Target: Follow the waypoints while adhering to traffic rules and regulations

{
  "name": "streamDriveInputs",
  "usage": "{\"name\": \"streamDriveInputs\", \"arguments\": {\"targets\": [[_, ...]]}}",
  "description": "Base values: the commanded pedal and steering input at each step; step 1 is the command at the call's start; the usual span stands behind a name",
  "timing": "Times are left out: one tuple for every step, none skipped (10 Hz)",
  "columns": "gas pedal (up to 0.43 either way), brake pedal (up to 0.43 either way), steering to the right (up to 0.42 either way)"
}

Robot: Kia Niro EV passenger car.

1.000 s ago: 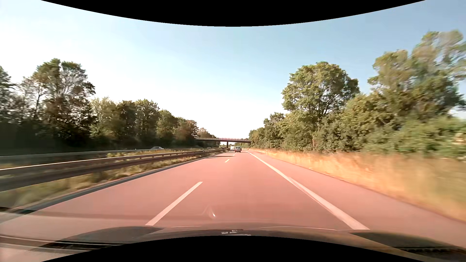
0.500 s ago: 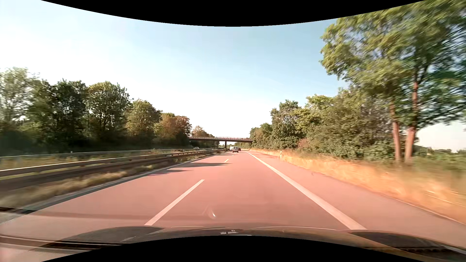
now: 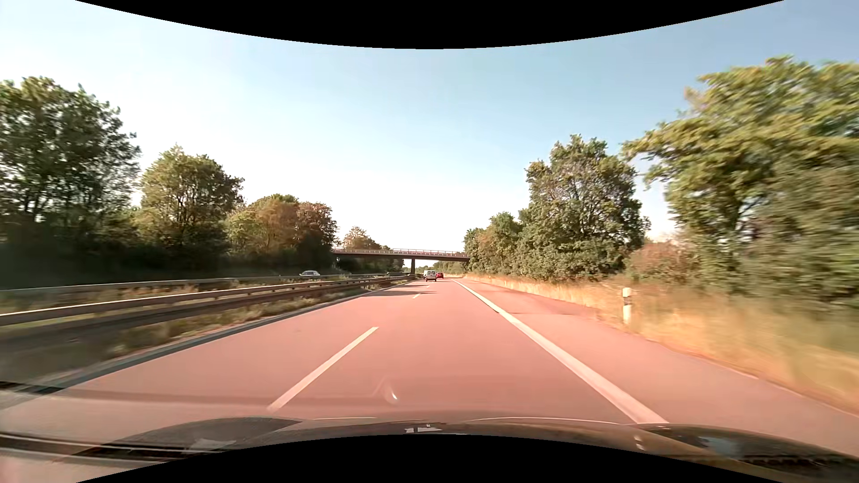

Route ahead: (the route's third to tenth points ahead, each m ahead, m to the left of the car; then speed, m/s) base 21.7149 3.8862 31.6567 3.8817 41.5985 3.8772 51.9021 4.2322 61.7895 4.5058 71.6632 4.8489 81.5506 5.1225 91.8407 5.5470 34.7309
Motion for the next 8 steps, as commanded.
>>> {"name": "streamDriveInputs", "arguments": {"targets": [[0.409, 0.006, -0.004], [0.409, 0.006, -0.004], [0.409, 0.006, -0.004], [0.409, 0.006, -0.004], [0.409, 0.006, -0.004], [0.409, 0.006, -0.003], [0.409, 0.006, -0.004], [0.409, 0.006, -0.004]]}}
